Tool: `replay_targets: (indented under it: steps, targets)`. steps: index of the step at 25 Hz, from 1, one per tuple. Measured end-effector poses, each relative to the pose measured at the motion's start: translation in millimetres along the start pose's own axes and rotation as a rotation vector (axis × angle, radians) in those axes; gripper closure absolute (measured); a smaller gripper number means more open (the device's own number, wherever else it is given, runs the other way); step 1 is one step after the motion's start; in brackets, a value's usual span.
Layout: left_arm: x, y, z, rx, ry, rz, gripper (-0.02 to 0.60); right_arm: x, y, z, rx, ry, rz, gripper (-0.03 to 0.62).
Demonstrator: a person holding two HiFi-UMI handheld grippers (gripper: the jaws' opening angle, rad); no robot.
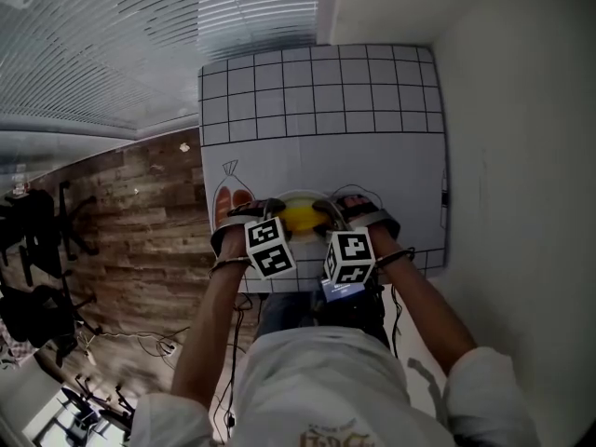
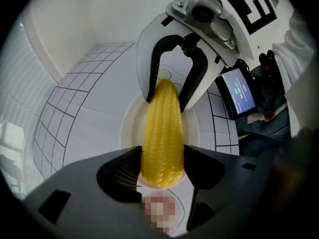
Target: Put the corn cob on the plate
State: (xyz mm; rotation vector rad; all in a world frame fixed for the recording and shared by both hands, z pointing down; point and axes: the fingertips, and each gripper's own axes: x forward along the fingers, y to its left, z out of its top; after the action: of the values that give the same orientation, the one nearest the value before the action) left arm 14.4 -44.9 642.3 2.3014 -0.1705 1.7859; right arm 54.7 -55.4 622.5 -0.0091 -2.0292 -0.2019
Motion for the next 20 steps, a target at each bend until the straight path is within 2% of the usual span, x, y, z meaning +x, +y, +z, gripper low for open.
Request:
replay_targets:
  steps: [8, 13, 20]
  targets:
    - [-0.8, -0.1, 0.4, 0.010, -0.020, -0.003, 0.325, 6.4, -1.0, -2.5, 0.026, 0.003, -0.029, 0.362]
    - [-1.4, 1.1, 0.7, 0.021, -0.024, 0.030, 0.319, 7.8, -1.7, -4.0, 0.051, 0.005, -0.024, 0.354]
    - [-2.1, 2.2, 1.0, -0.018, -0.055, 0.046, 0.313, 4.5, -4.1, -6.2, 0.098, 0.011, -0.019, 0.344]
